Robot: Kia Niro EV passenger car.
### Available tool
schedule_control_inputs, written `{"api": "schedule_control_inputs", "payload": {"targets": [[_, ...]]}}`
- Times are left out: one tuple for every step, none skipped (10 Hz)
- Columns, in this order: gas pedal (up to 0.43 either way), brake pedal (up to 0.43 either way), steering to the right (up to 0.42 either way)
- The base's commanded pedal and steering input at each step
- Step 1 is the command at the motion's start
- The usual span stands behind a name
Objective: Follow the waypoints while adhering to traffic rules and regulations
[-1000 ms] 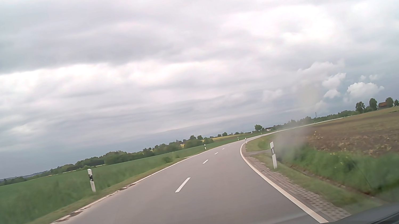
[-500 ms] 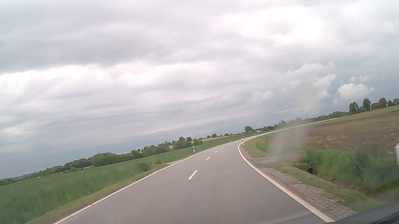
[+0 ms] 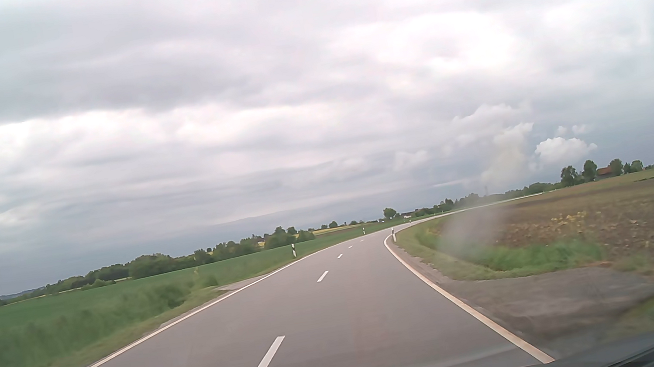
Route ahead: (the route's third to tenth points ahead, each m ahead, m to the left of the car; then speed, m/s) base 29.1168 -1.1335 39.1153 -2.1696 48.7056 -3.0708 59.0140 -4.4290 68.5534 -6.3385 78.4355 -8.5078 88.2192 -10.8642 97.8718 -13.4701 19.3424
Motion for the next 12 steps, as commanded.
{"api": "schedule_control_inputs", "payload": {"targets": [[0.461, 0.0, 0.017], [0.461, 0.0, 0.018], [0.461, 0.0, 0.02], [0.461, 0.0, 0.021], [0.449, 0.0, 0.02], [0.429, 0.0, 0.019], [0.409, 0.0, 0.017], [0.409, 0.0, 0.016], [0.398, 0.0, 0.016], [0.398, 0.0, 0.015], [0.39, 0.0, 0.015], [0.39, 0.0, 0.015]]}}
